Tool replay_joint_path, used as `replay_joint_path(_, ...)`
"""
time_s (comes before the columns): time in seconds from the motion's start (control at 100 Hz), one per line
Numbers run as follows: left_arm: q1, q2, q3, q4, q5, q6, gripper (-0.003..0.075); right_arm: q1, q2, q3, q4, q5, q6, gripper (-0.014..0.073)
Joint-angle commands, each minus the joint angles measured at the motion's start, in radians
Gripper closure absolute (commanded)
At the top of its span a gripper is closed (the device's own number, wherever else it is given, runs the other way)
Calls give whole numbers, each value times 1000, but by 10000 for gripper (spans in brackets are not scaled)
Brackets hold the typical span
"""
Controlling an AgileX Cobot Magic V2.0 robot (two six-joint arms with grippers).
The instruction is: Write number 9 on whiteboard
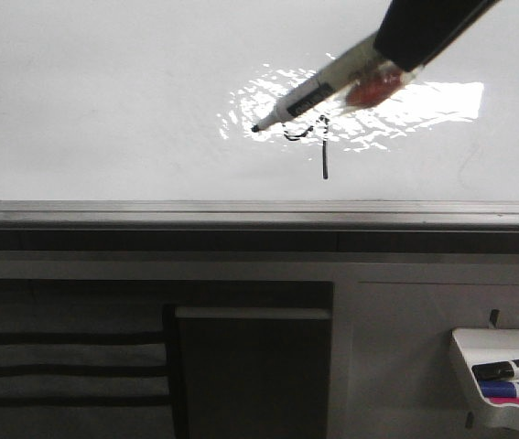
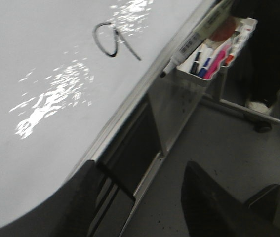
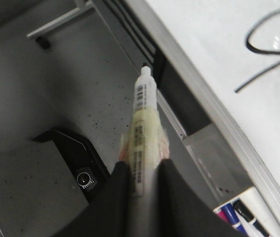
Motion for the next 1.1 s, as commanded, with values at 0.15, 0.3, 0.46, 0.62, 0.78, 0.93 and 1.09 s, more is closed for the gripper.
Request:
replay_joint_path(0.15, -212, 141, -120, -48, -59, 93, 373, 104, -116, -42, 11, 1, -116, 640)
replay_joint_path(0.3, -310, 247, -181, -24, -91, 95, 373, 114, -136, -42, 11, 18, -116, 640)
replay_joint_path(0.46, -374, 347, -252, -13, -95, 95, 373, 114, -137, -42, 11, 31, -116, 640)
replay_joint_path(0.62, -401, 415, -302, -5, -93, 95, 373, 114, -137, -42, 11, 31, -116, 640)
replay_joint_path(0.78, -401, 420, -309, -5, -82, 95, 373, 114, -137, -42, 11, 31, -116, 640)
replay_joint_path(0.93, -401, 420, -309, -5, -79, 95, 377, 114, -137, -42, 11, 31, -116, 640)
replay_joint_path(1.09, -401, 420, -309, -5, -77, 95, 489, 114, -131, -42, 11, 29, -116, 640)
